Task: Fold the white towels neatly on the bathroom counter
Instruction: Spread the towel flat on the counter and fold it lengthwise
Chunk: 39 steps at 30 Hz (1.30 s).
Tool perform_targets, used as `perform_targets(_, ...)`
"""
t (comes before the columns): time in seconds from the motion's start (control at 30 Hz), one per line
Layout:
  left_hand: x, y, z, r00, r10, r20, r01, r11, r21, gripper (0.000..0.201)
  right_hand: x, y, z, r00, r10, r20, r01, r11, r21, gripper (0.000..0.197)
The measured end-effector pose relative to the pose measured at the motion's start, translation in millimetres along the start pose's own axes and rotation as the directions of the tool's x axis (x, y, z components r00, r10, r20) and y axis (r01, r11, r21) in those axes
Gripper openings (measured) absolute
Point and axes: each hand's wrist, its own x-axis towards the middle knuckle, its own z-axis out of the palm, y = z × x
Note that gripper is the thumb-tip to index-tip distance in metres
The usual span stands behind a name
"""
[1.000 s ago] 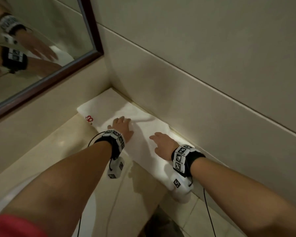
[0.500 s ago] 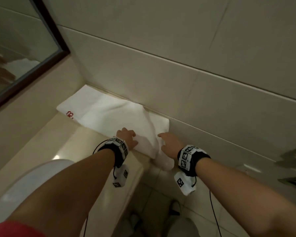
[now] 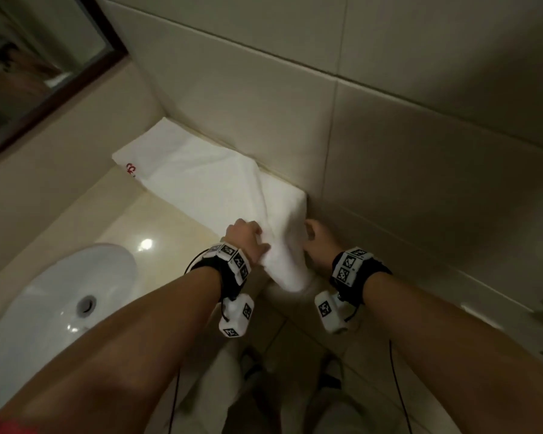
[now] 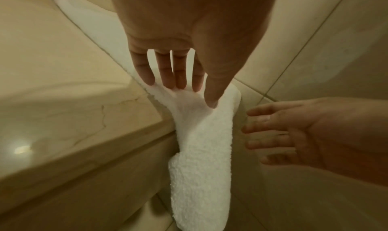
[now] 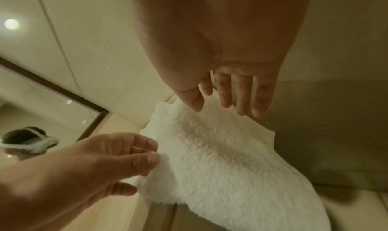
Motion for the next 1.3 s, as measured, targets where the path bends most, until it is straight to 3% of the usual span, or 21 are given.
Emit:
perform_targets(0.17, -3, -1, 18, 0.997, -0.069, -0.04, 0.068, 0.998, -0.014, 0.045, 23, 23, 5, 0.998, 0.038, 0.054, -0.046, 0.986, 0.158, 0.044)
perform_targets(0.27, -2, -3, 23, 0.996, -0.065, -0.053, 0.064, 0.998, -0.017, 0.042, 37, 57, 18, 0.988, 0.128, 0.086, -0.143, 0.968, 0.205, 0.082)
perform_targets(0.47, -2, -9, 30, 0.991, -0.065, -0.118, 0.059, 0.997, -0.051, 0.016, 40, 83, 42, 0.94, 0.26, 0.223, -0.329, 0.866, 0.378, 0.055)
perform_targets(0.6, -1, -10, 31, 0.99, -0.065, -0.129, 0.059, 0.997, -0.053, 0.014, 60, 110, 58, 0.927, 0.269, 0.262, -0.361, 0.826, 0.433, 0.085)
perform_targets(0.67, -2, -10, 32, 0.989, -0.057, -0.135, 0.051, 0.997, -0.049, 0.014, 59, 110, 61, 0.927, 0.255, 0.273, -0.362, 0.795, 0.487, 0.079)
perform_targets(0.77, -2, -10, 33, 0.987, -0.044, -0.153, 0.038, 0.999, -0.037, 0.013, 52, 104, 59, 0.948, 0.218, 0.233, -0.315, 0.747, 0.585, 0.037)
perform_targets(0.87, -4, -11, 32, 0.99, -0.03, -0.135, 0.029, 1.0, -0.005, 0.012, 50, 101, 57, 0.961, 0.205, 0.188, -0.278, 0.737, 0.616, 0.016)
perform_targets(1.07, -14, -25, 24, 0.994, -0.034, -0.101, 0.042, 0.996, 0.078, 0.018, 53, 123, 45, 0.933, 0.36, -0.016, -0.302, 0.806, 0.509, 0.042)
perform_targets(1.2, -17, -28, 23, 0.997, -0.046, -0.067, 0.054, 0.991, 0.125, 0.011, 49, 134, 38, 0.912, 0.409, -0.034, -0.369, 0.854, 0.368, 0.046)
perform_targets(1.3, -17, -25, 21, 0.997, -0.035, -0.062, 0.042, 0.993, 0.11, 0.013, 51, 139, 41, 0.878, 0.479, -0.025, -0.429, 0.807, 0.407, 0.053)
